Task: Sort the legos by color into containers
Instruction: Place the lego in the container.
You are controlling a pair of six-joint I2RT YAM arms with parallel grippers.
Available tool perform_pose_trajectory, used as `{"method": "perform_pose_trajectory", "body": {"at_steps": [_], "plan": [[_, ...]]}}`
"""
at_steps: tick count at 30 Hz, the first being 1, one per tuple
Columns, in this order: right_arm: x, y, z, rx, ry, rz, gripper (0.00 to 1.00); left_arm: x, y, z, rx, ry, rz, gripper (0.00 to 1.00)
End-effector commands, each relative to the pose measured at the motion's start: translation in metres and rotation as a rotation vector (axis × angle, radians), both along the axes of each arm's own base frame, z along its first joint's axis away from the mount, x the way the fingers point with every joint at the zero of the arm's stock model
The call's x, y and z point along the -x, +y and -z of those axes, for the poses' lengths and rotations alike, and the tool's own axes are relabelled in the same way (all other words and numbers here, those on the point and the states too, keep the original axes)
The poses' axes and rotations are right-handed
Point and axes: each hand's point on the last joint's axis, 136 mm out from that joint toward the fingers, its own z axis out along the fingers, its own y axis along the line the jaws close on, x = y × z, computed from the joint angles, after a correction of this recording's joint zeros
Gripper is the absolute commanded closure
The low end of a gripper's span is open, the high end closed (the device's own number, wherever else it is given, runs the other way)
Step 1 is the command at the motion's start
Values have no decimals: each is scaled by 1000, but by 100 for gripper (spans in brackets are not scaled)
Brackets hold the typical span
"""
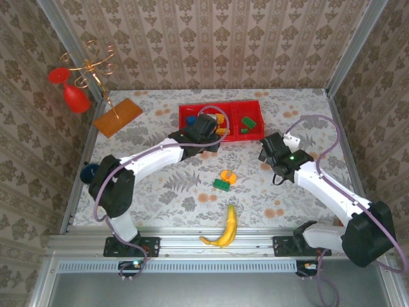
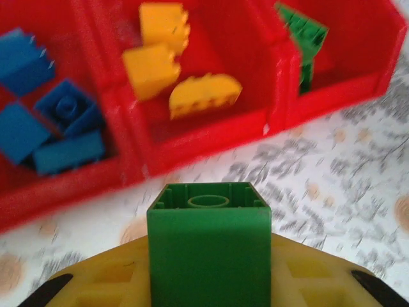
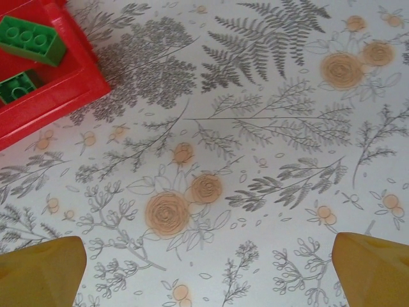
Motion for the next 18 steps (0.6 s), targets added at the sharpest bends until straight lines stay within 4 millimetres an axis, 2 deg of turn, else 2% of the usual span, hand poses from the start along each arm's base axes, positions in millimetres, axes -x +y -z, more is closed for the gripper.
{"method": "perform_pose_trajectory", "body": {"at_steps": [1,8,14,18], "plan": [[10,-17,0,32,2,61,0,-17,-30,-18,28,-73,92,66],[16,-19,5,20,5,72,0,-51,-87,-45,91,-188,237,66],[17,-18,6,10,10,70,0,-71,-127,-42,113,-227,344,65],[18,-18,6,9,8,68,0,-83,-145,-37,126,-226,385,65]]}}
